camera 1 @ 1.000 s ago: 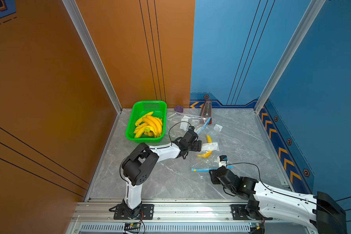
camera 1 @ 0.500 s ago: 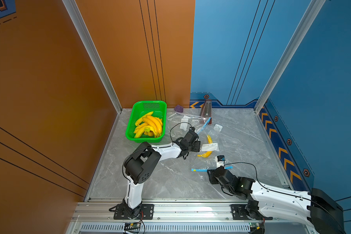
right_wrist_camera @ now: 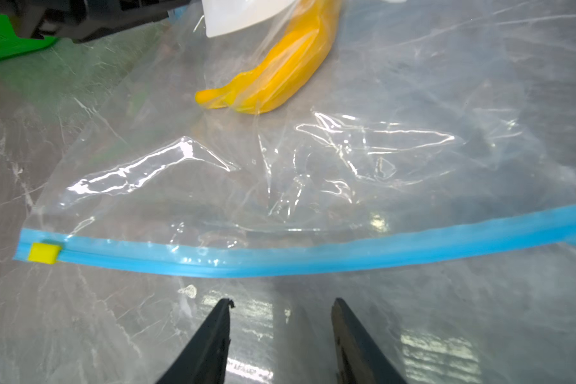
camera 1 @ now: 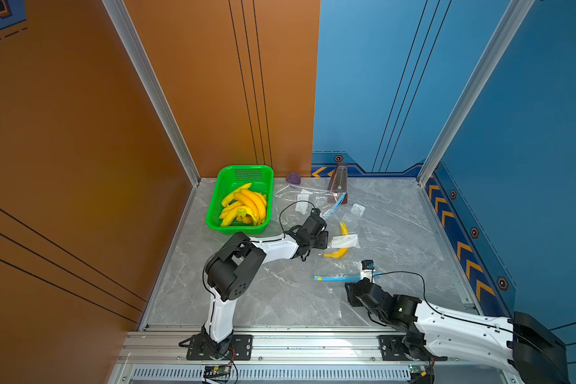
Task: Open the zip-top bag and take out the banana
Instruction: Adjust the zipper food storage bag at the center of the board.
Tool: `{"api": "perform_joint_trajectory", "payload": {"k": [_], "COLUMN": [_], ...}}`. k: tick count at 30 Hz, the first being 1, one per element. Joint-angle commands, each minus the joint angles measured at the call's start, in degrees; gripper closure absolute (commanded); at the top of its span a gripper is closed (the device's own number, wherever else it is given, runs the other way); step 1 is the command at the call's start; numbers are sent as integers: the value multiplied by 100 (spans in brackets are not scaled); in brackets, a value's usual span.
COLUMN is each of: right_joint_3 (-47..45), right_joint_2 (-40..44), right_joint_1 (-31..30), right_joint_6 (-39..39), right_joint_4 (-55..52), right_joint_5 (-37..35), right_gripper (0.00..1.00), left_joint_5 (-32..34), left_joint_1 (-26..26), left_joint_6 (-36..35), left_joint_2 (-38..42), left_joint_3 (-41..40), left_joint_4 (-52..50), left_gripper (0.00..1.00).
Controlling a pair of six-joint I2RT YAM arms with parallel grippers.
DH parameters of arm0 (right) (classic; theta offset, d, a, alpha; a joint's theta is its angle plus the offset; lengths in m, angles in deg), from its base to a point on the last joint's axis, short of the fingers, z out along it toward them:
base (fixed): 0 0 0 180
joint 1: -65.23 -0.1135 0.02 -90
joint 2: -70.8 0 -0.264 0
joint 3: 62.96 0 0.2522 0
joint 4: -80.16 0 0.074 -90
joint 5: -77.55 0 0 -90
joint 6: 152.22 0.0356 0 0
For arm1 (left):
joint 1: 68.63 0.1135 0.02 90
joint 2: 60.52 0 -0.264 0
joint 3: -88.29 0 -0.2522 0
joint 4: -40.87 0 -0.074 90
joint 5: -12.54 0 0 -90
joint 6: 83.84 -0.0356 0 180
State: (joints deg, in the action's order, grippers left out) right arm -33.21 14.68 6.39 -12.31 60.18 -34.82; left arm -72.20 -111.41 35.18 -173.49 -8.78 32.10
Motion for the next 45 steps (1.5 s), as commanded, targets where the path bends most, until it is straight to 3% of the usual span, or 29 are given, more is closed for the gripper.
{"api": "perform_joint_trajectory", "payload": {"k": [1,5,14,25,30,37,45], "right_joint_3": [13,87,79,-44,-208,-203,-215], "right_joint_2": [-383,-542,242,256,-277,-1730,-1710], "right_joint_1": [23,23,260,750,1093,1573,2103], "right_joint_6": [-137,-183,-346,-752,-892,-1040,-1182], "right_joint_4": [643,680,224,1147,1801,2925,3463], "right_joint_5": [-131,-301,-488,-449,-293,296,202], "right_gripper": [49,49,49,47,39,37,25], "left_joint_5": [-104,-104,-143,-312,-325,-376,-480], "left_joint_1": [-19,-19,-54,-246,-313,-415,-471], "left_joint_6": [28,34,-26,-45,-25,-24,4], "left_joint_2": [-46,-8,-35,-55,-68,-182,-105], "left_joint_3": [83,19,-32,-4,-61,39,22], "left_joint_4": [-8,-13,-8,-7,-6,2,-4], "left_gripper": [41,42,48,58,63,69,81]}}
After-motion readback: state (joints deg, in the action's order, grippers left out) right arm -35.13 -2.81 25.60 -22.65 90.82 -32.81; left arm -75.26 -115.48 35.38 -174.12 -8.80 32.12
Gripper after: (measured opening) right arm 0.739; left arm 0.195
